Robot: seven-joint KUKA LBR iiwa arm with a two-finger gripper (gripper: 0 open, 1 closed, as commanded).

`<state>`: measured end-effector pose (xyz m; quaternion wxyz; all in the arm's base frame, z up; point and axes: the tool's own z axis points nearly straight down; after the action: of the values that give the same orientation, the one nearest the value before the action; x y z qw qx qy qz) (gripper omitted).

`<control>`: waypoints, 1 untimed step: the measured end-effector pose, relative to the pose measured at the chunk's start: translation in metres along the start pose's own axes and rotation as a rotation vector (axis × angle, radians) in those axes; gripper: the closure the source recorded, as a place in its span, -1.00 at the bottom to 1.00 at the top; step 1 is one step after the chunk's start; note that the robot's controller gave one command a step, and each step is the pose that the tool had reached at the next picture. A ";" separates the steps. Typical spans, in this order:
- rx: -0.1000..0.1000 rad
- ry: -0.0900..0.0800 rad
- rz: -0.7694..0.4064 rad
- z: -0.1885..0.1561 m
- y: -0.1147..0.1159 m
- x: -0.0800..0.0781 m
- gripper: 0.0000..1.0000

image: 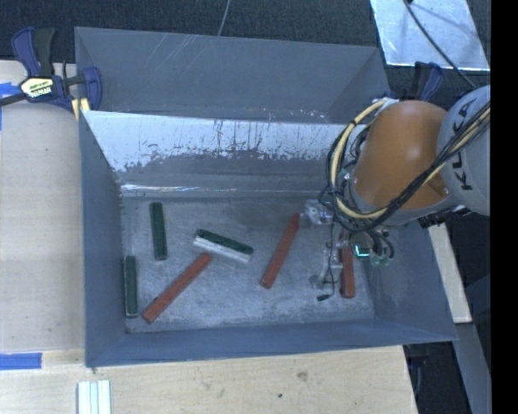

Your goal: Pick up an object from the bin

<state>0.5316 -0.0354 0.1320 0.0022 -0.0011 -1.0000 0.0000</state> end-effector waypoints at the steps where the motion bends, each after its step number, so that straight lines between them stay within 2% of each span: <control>1: 0.001 -0.008 -0.001 -0.004 0.000 -0.002 -1.00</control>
Offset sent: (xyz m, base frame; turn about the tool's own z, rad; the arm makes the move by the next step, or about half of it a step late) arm 0.0413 0.0530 -0.0383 0.0878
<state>0.5337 -0.0354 0.1356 -0.0016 -0.0005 -1.0000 0.0003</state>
